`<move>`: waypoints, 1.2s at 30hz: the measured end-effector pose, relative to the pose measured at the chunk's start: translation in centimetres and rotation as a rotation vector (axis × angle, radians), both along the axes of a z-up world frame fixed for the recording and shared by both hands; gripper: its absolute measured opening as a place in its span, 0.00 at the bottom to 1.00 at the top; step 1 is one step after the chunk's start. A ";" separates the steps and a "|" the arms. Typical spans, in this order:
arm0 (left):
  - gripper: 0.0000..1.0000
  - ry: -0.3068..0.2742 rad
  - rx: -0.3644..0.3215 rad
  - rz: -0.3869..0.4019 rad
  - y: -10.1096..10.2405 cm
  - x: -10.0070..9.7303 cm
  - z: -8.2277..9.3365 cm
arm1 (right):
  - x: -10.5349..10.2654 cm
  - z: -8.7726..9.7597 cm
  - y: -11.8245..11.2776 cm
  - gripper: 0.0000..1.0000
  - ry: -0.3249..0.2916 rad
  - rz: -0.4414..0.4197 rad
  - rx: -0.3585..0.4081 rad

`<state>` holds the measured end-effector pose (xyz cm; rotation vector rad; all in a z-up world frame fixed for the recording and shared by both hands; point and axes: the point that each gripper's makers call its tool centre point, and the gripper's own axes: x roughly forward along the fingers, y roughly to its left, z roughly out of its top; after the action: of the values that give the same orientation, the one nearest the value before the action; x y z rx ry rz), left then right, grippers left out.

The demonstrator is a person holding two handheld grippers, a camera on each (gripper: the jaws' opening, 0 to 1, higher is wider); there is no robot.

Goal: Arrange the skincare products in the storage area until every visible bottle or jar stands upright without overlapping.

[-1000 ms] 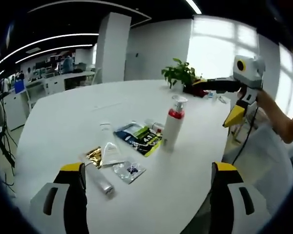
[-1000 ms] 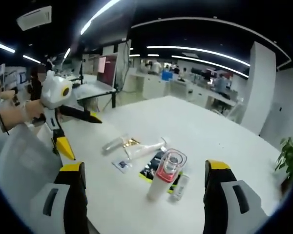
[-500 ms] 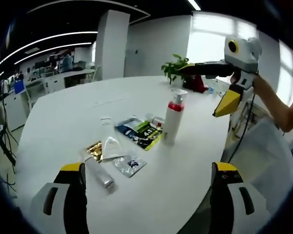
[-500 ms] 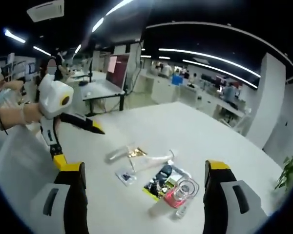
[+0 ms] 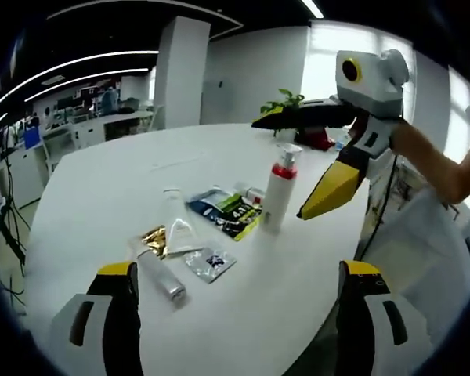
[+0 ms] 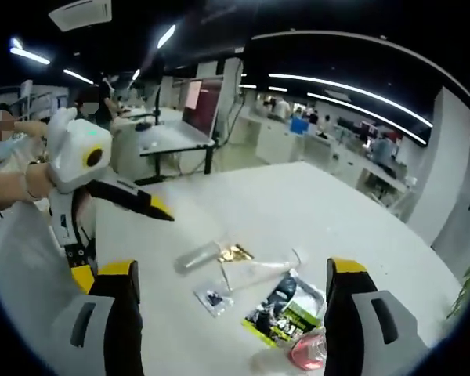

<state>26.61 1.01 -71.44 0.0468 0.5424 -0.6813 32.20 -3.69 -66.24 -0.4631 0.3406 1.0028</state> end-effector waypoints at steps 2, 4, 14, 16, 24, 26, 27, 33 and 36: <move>0.98 0.005 -0.006 -0.003 0.0 -0.1 -0.1 | 0.1 -0.6 0.7 0.96 0.009 0.002 -0.004; 0.98 0.004 -0.008 -0.006 0.0 -0.2 -0.1 | 0.3 -0.9 1.2 0.95 0.007 0.001 0.005; 0.97 0.013 -0.012 -0.008 0.3 -0.2 -0.6 | 1.8 -3.6 2.8 0.91 0.039 -0.076 0.024; 0.97 0.019 -0.016 -0.006 0.3 -0.2 -0.7 | 2.0 -4.4 2.9 0.90 0.055 -0.098 0.034; 0.96 0.045 -0.025 -0.008 0.3 -0.3 -1.3 | 3.7 -6.8 3.4 0.83 0.147 -0.177 0.084; 0.95 0.051 -0.037 -0.016 0.2 -0.3 -1.3 | 4.2 -7.2 3.5 0.77 0.157 -0.185 0.090; 0.95 0.058 -0.047 -0.011 0.4 -0.1 -1.3 | 4.4 -7.4 3.6 0.75 0.158 -0.185 0.089; 0.94 0.056 -0.048 -0.015 0.6 0.7 -1.2 | 4.8 -8.9 4.0 0.70 0.195 -0.236 0.099; 0.94 0.070 -0.038 -0.026 1.1 1.1 -1.5 | 4.8 -9.6 3.8 0.68 0.208 -0.253 0.099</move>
<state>27.73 2.12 -72.94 -0.0061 0.5967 -0.7204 37.03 0.15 -75.84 -0.2193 0.5198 0.8174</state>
